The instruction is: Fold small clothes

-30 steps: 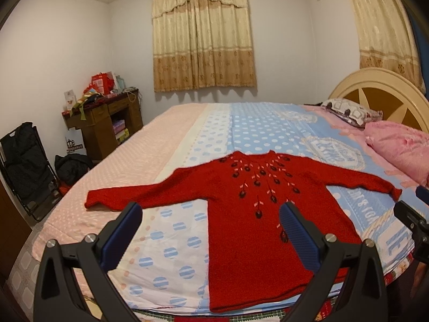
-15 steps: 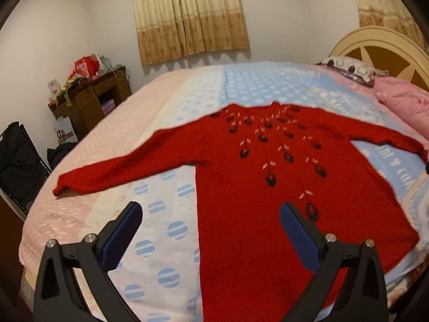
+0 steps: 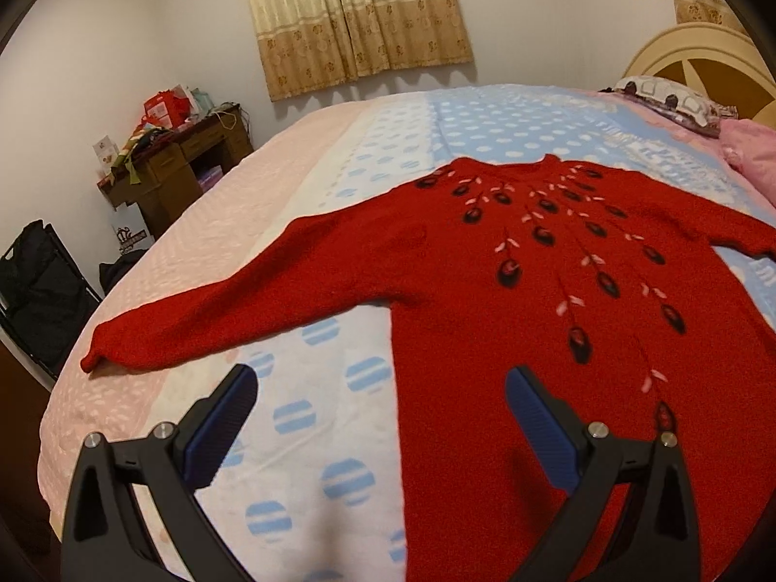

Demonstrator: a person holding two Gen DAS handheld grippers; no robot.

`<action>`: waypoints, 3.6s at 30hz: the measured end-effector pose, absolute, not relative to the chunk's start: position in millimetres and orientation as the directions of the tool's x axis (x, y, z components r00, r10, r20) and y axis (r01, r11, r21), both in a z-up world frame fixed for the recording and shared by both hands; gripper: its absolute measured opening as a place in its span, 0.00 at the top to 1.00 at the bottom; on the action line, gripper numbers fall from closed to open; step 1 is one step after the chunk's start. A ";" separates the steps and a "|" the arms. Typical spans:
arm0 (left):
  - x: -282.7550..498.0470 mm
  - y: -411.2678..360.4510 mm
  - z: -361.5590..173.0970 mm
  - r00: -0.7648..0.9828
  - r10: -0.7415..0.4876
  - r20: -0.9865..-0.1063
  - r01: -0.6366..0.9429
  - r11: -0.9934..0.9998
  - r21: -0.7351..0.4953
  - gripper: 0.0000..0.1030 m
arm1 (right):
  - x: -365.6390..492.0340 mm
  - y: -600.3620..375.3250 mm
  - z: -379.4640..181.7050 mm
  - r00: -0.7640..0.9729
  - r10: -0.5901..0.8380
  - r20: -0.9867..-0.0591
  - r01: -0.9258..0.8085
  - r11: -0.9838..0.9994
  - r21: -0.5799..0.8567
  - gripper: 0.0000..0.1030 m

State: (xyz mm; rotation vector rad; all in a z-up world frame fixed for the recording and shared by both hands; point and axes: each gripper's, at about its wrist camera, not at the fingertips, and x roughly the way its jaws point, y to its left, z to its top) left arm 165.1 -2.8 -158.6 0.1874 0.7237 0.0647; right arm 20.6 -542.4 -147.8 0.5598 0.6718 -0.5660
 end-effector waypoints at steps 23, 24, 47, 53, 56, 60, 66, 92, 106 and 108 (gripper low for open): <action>188.5 32.4 -174.9 0.723 0.174 -0.668 -0.068 0.981 0.181 0.00 | 86.7 -583.5 -136.1 0.646 -0.255 -0.720 0.628 0.713 0.311 0.94; 188.9 32.8 -174.4 0.724 0.170 -0.669 -0.067 0.982 0.177 0.00 | 89.8 -580.3 -130.8 0.652 -0.257 -0.713 0.621 0.721 0.308 0.94; 194.5 31.2 -158.0 0.740 0.021 -0.673 0.040 0.996 0.074 0.00 | 214.6 -353.5 -29.7 0.780 0.000 -0.626 0.168 0.963 0.209 0.94; 192.1 29.0 -149.2 0.754 -0.016 -0.657 0.075 0.995 0.062 0.00 | 245.2 -291.0 -44.3 0.763 0.084 -0.640 0.057 0.979 0.195 0.94; 193.7 28.7 -144.0 0.752 -0.048 -0.657 0.097 0.994 0.039 0.00 | 256.8 -264.7 -60.0 0.745 0.122 -0.655 0.016 0.980 0.200 0.94; 200.3 29.1 -141.0 0.736 -0.090 -0.671 0.114 0.993 -0.007 0.00 | 274.8 -223.0 -95.2 0.701 0.179 -0.691 -0.040 0.977 0.211 0.94; 204.3 14.1 -139.6 0.730 -0.086 -0.678 0.144 0.989 0.029 0.00 | 295.8 -188.9 -151.0 0.611 0.285 -0.738 -0.118 0.955 0.271 0.91; 273.1 -132.9 -188.6 0.476 -0.205 -0.855 0.394 0.919 -0.001 0.37 | 134.9 -364.6 -196.4 0.741 0.104 -0.663 0.152 0.936 0.317 0.35; 281.7 -120.4 -158.9 0.508 -0.302 -0.806 0.396 0.913 -0.092 0.91 | 127.8 -374.5 -202.4 0.763 0.127 -0.634 0.175 0.904 0.390 0.35; 286.9 -107.9 -147.0 0.533 -0.302 -0.790 0.377 0.921 -0.098 0.91 | 127.2 -375.2 -203.6 0.763 0.128 -0.634 0.176 0.902 0.394 0.35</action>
